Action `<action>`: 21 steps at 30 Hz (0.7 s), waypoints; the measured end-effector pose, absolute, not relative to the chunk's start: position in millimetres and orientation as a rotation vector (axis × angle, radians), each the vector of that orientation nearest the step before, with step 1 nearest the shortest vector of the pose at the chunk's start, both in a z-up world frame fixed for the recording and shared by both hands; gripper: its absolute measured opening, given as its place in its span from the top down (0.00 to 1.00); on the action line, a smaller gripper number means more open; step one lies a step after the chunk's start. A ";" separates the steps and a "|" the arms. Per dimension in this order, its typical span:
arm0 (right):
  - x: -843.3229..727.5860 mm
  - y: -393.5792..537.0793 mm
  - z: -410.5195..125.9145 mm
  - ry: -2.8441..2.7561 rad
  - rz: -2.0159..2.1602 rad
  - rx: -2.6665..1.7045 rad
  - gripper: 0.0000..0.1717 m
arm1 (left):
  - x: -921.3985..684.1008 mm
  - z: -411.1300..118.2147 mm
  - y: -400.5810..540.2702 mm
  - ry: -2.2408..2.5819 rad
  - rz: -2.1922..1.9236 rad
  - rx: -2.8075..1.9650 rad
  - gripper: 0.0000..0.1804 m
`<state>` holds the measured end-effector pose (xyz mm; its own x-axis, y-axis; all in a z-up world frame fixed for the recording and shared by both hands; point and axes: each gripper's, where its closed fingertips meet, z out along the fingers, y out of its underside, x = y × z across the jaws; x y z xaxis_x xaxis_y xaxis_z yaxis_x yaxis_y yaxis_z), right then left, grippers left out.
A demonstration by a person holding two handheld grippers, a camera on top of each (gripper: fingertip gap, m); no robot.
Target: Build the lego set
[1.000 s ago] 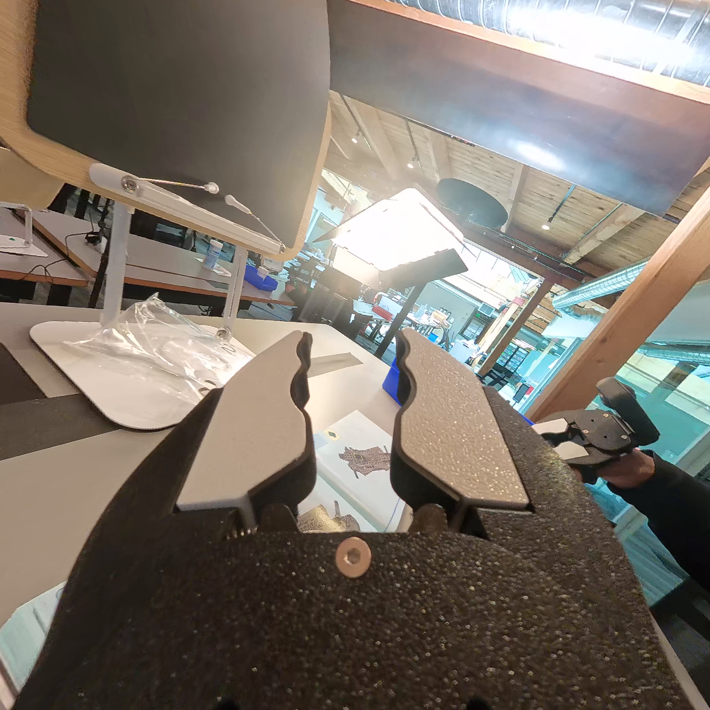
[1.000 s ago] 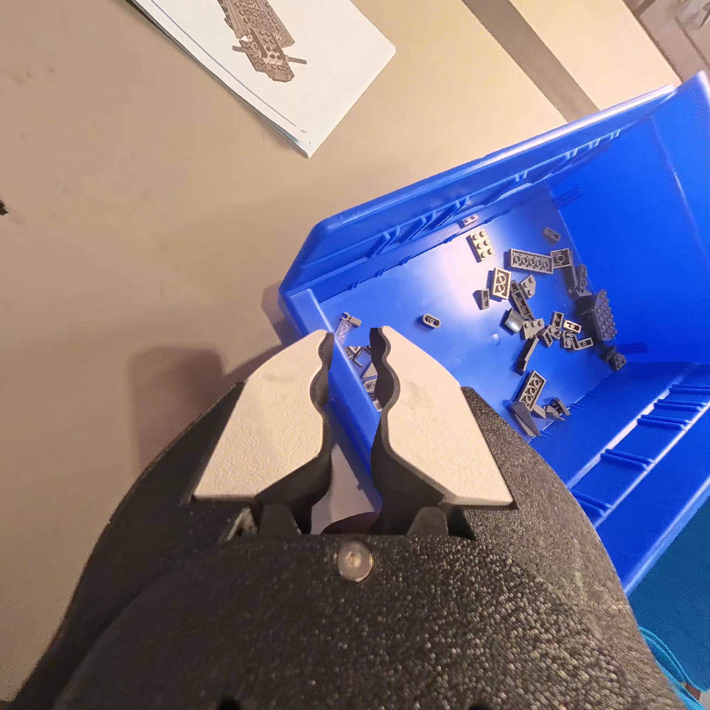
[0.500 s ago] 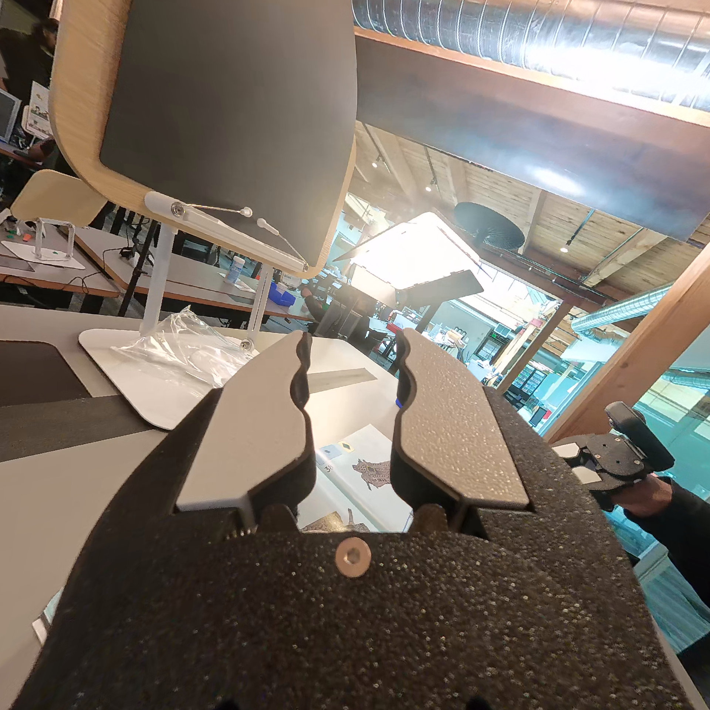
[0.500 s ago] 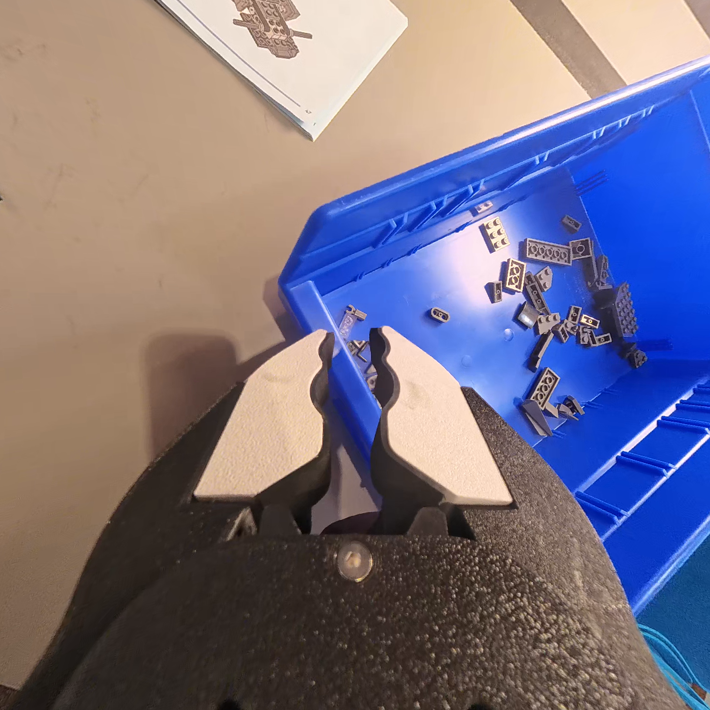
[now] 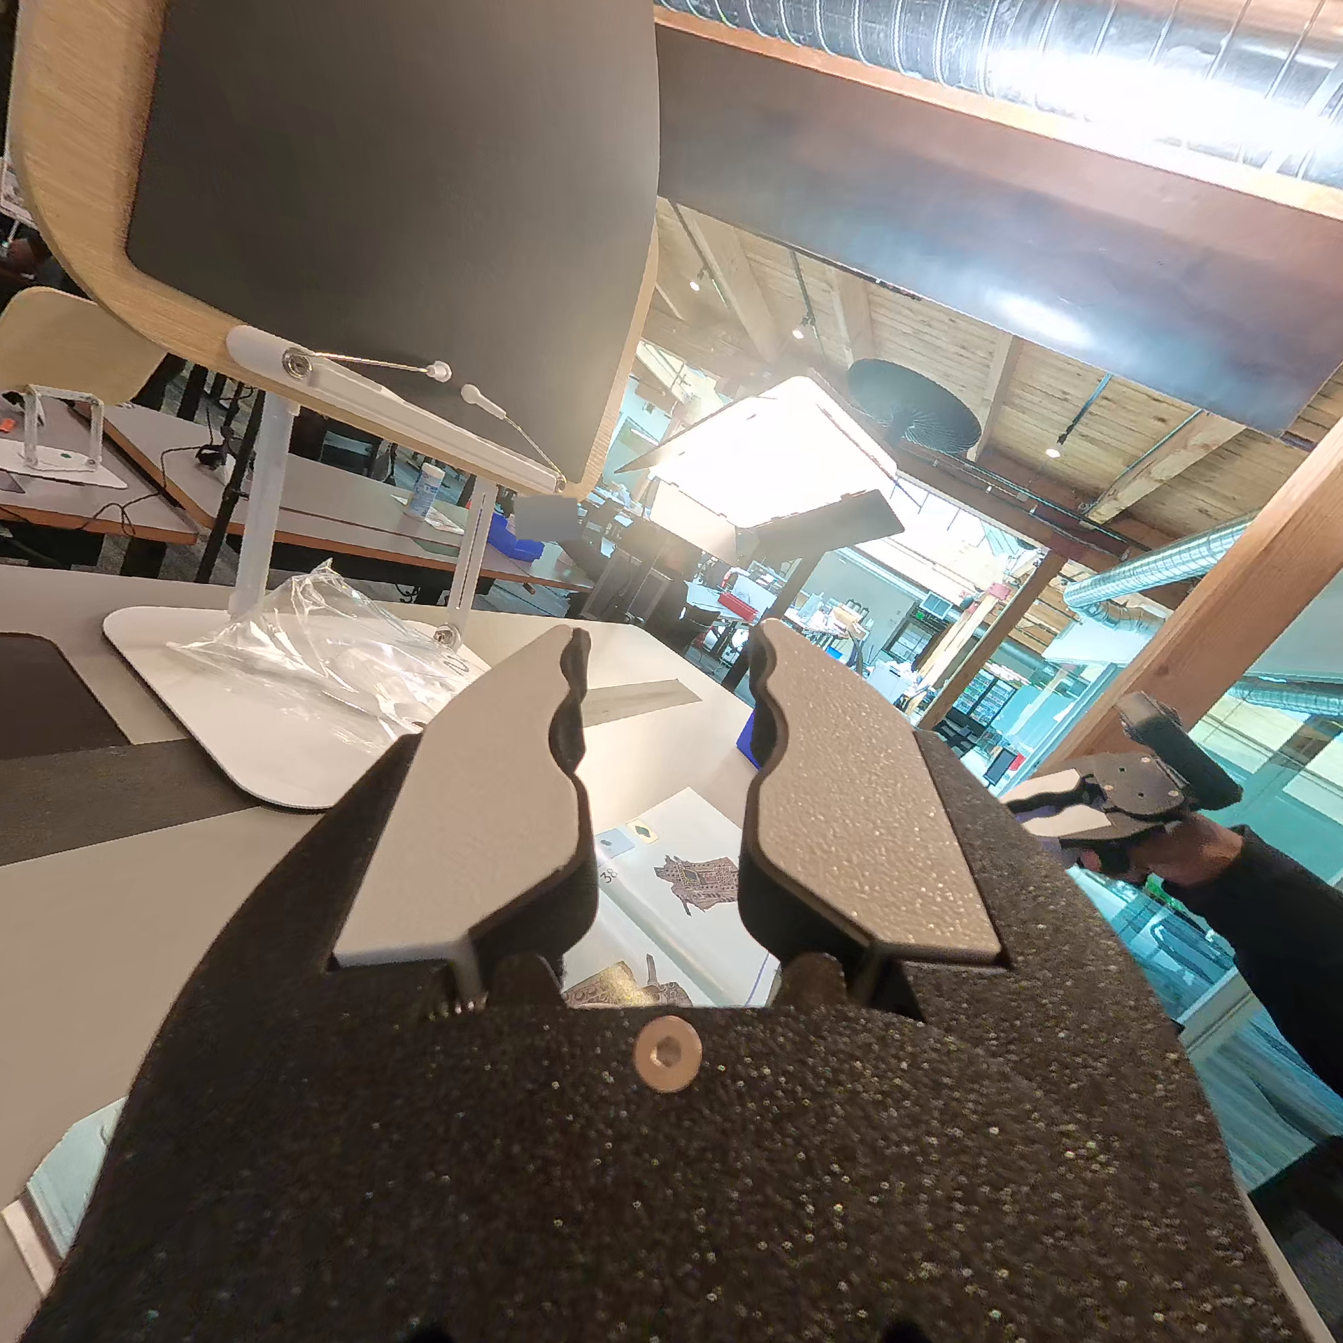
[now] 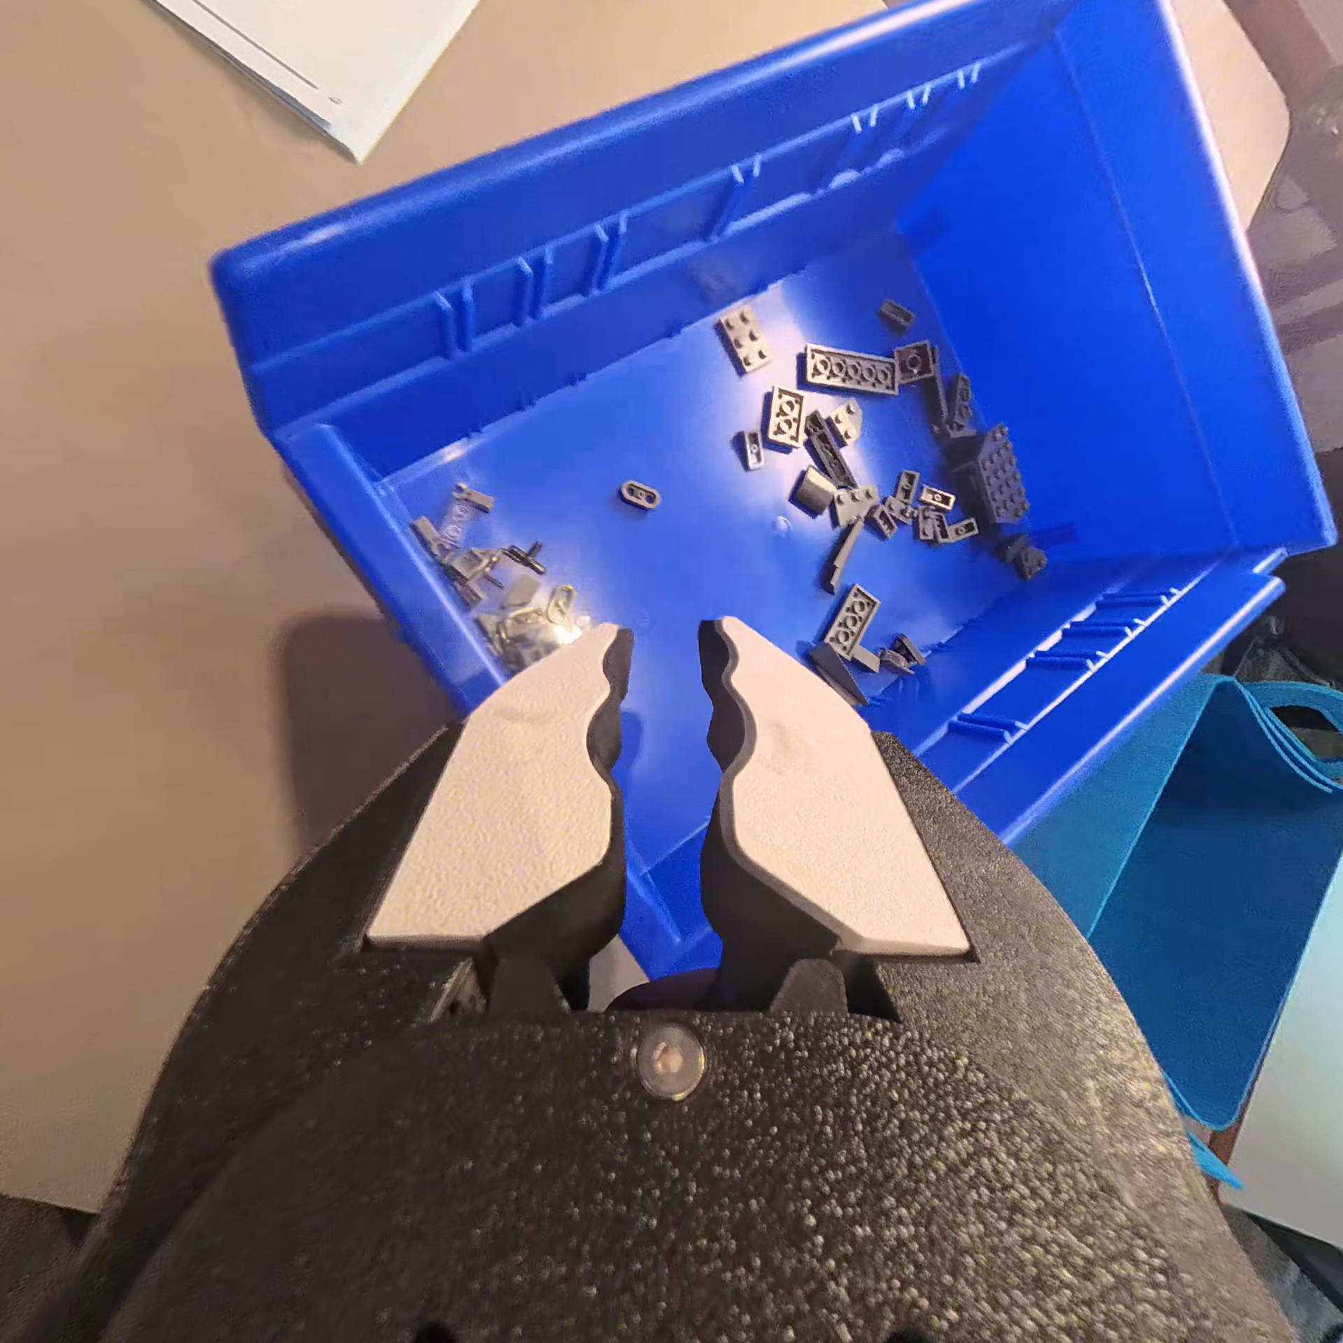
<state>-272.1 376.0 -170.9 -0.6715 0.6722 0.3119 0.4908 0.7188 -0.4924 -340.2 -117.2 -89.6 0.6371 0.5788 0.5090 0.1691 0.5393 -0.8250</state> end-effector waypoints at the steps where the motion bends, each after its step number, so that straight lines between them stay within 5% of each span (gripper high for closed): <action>1: -274.2 381.2 -170.8 -2.444 0.503 -0.897 0.89 | -340.4 -89.9 -116.3 -0.875 0.283 -1.001 0.76; 21: -330.3 435.4 -188.4 -2.548 0.111 -1.091 0.89 | -341.2 -91.6 -104.3 -0.864 0.265 -1.029 0.76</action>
